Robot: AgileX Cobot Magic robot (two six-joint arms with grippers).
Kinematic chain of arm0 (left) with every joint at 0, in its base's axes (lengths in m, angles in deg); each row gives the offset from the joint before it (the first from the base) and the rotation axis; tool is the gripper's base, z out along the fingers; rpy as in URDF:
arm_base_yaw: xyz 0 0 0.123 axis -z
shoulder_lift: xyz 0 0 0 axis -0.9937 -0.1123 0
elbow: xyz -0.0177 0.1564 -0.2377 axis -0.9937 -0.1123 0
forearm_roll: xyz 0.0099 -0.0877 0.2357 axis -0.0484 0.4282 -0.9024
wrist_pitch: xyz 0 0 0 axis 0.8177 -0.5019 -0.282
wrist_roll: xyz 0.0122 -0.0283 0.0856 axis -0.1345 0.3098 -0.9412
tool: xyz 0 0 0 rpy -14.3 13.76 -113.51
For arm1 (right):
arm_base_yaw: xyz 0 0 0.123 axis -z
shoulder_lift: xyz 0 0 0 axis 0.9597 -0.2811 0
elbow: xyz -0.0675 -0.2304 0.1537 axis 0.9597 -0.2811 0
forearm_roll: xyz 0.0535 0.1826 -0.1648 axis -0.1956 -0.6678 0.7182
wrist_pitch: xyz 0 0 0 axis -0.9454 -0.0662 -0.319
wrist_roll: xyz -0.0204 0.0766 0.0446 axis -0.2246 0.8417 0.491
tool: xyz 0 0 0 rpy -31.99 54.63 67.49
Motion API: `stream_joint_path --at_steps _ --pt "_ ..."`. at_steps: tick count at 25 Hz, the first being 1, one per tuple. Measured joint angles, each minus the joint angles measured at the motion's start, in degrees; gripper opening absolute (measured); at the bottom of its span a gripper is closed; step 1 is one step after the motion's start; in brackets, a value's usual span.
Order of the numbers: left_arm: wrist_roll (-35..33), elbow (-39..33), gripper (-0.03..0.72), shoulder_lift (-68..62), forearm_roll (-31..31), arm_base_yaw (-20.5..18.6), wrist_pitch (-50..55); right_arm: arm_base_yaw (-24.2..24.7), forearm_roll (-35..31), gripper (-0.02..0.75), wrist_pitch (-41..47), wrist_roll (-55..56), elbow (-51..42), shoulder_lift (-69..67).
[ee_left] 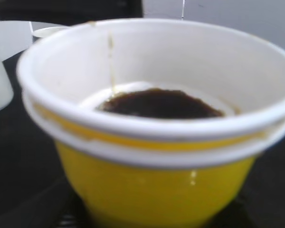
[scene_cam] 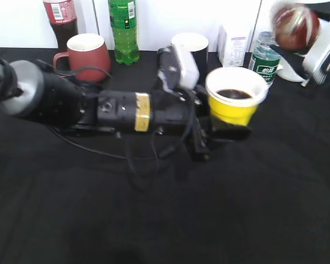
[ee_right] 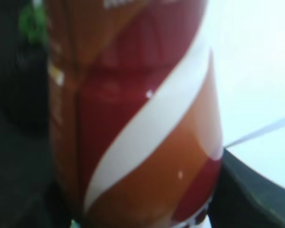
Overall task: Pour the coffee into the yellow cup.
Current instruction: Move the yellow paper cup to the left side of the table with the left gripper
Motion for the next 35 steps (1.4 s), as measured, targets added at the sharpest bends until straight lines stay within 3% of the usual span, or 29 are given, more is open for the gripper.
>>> stream_joint_path --at_steps 4,6,11,17,24,30,35 --pt "0.0 0.0 0.457 0.1 0.0 -6.9 -3.5 0.0 0.1 0.543 0.1 35.2 0.0 0.0" --pt "0.0 0.0 0.457 1.3 -2.7 -10.9 -3.6 0.0 0.0 0.543 0.7 40.5 0.0 0.0" --pt "0.0 0.0 0.447 2.0 -9.4 -19.6 -4.8 0.0 -3.2 0.543 0.9 41.2 0.0 0.0" --pt "1.9 -0.1 0.447 2.0 -11.7 -26.3 -4.7 0.0 -6.1 0.543 0.9 41.2 0.0 0.0" --pt "0.2 -8.1 0.445 2.0 -4.1 -34.7 -2.9 0.0 -8.8 0.543 1.0 41.3 0.0 0.0" --pt "-9.0 -8.1 0.445 -0.4 7.4 -35.0 -3.1 0.0 -8.8 0.543 1.0 41.3 0.0 0.0" --pt "-10.9 -8.1 0.445 -7.0 9.0 -35.0 -9.1 0.0 -8.9 0.543 1.0 41.3 0.0 0.0"
